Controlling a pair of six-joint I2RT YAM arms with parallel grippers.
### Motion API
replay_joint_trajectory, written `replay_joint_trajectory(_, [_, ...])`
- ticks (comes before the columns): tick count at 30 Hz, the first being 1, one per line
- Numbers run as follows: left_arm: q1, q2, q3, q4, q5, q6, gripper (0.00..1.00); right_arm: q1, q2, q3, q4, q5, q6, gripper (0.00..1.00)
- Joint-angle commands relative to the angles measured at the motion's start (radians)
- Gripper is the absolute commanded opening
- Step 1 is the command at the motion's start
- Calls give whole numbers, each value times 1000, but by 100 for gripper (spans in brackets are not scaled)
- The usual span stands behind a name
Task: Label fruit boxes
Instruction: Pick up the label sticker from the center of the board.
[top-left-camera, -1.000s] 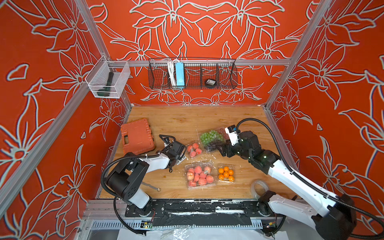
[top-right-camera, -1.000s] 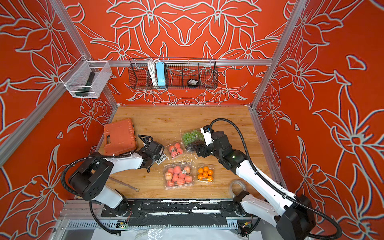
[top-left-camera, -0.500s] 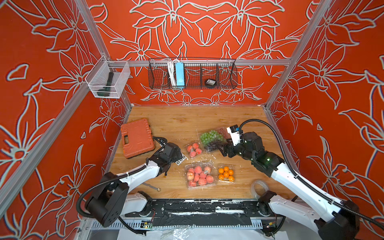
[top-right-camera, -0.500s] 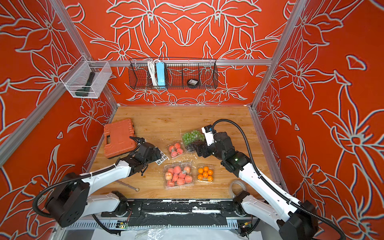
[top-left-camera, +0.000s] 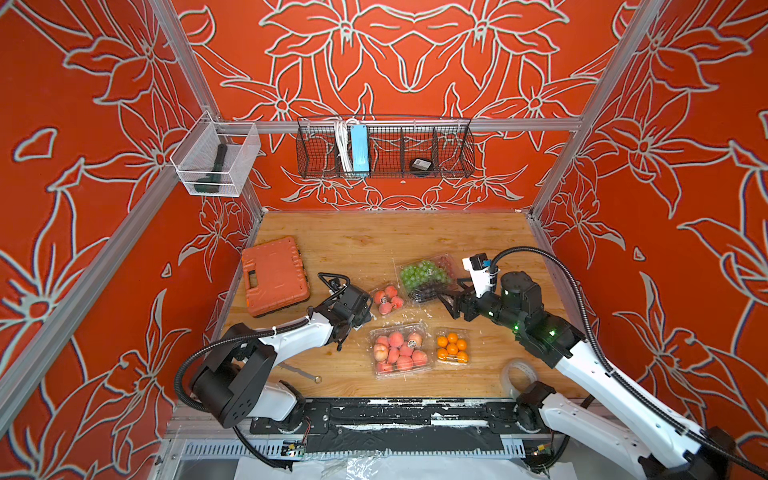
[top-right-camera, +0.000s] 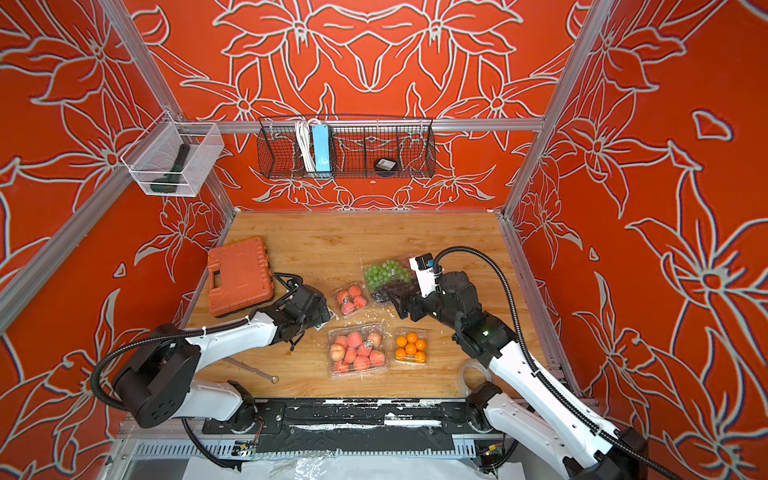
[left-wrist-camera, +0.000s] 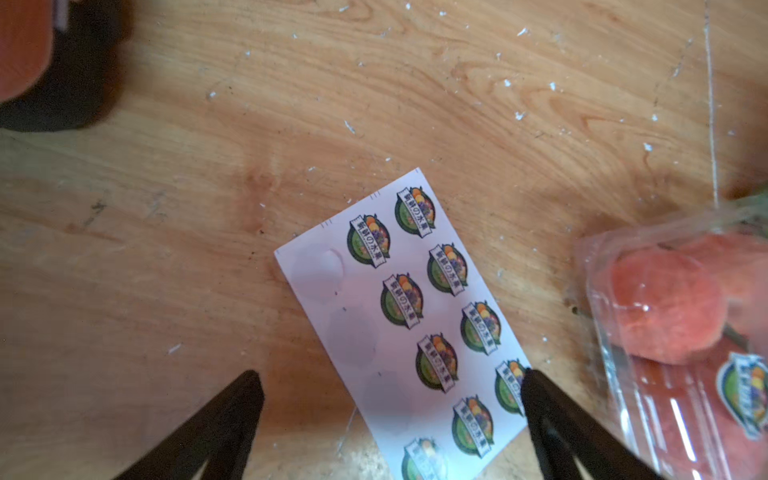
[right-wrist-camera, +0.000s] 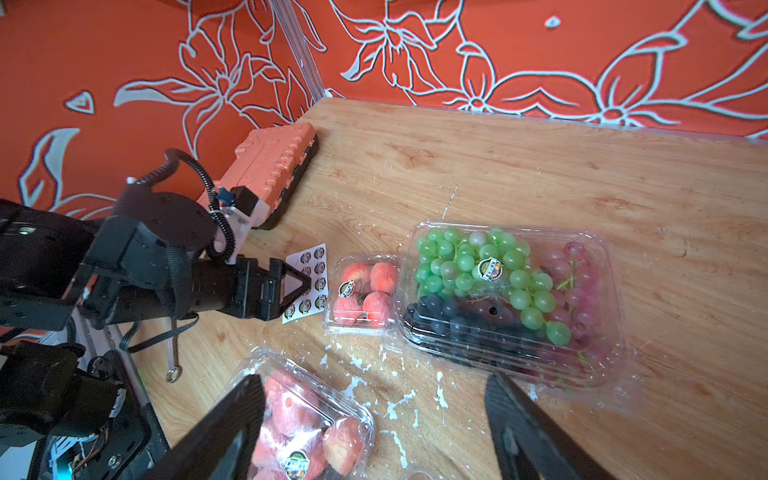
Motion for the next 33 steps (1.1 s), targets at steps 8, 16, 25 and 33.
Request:
replay_joint_trajectory(8, [12,133,62,-43,-58,-43,95,1,23,-8,18,-32,8,85])
replay_joint_trajectory(16, [5,280,97,-93,-70,-65,76,2,5,-16,26,-59,16,85])
replay_joint_trajectory(25, [10,306,117,-159,-86,-53,39,2,-39,-32,35,-60,20,84])
replay_joint_trajectory(33, [9,160,61,-119,-79,-14,4,2,-43,-34,43,-58,27,83])
